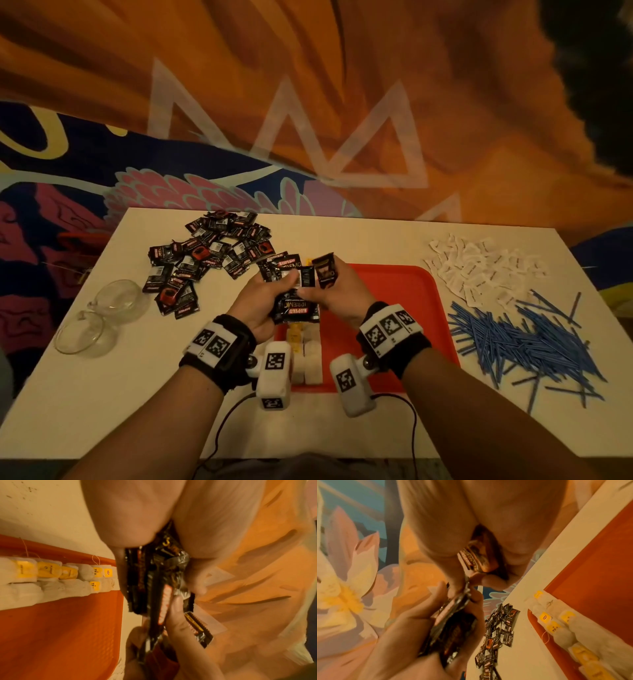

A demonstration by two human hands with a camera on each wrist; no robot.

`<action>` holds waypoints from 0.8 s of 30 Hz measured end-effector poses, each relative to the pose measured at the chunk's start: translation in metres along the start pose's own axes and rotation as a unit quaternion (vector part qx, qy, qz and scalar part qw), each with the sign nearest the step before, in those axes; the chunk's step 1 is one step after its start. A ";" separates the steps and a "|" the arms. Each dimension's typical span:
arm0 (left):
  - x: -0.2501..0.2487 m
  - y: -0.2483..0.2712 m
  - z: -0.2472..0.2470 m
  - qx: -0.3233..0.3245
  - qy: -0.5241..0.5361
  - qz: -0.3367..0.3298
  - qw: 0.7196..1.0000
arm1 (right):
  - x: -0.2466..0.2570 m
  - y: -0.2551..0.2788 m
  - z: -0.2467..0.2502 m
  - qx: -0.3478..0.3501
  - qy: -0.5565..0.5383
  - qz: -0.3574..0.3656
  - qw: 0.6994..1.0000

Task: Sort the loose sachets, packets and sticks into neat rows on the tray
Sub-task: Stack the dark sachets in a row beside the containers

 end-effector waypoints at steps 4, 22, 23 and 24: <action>-0.002 -0.001 0.011 -0.005 0.008 0.044 0.999 | -0.003 -0.006 -0.001 -0.009 0.016 -0.027 0.999; -0.008 0.001 0.018 0.010 0.090 0.105 0.990 | 0.074 0.029 -0.029 -0.038 0.425 0.443 0.789; -0.006 0.001 0.018 0.009 0.083 0.103 0.991 | 0.073 0.031 -0.030 -0.037 0.435 0.453 0.777; -0.005 0.001 0.020 0.005 0.071 0.098 0.993 | 0.071 0.030 -0.032 -0.033 0.442 0.448 0.776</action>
Point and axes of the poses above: each hand's wrist, its own y-axis away from the middle knuckle, its own z-axis out of the back of the hand, x = y × z, the point moved 10 cm from there along -y, towards the middle knuckle, and after that the axes turned 1 degree about z, right-handed, at the moved point
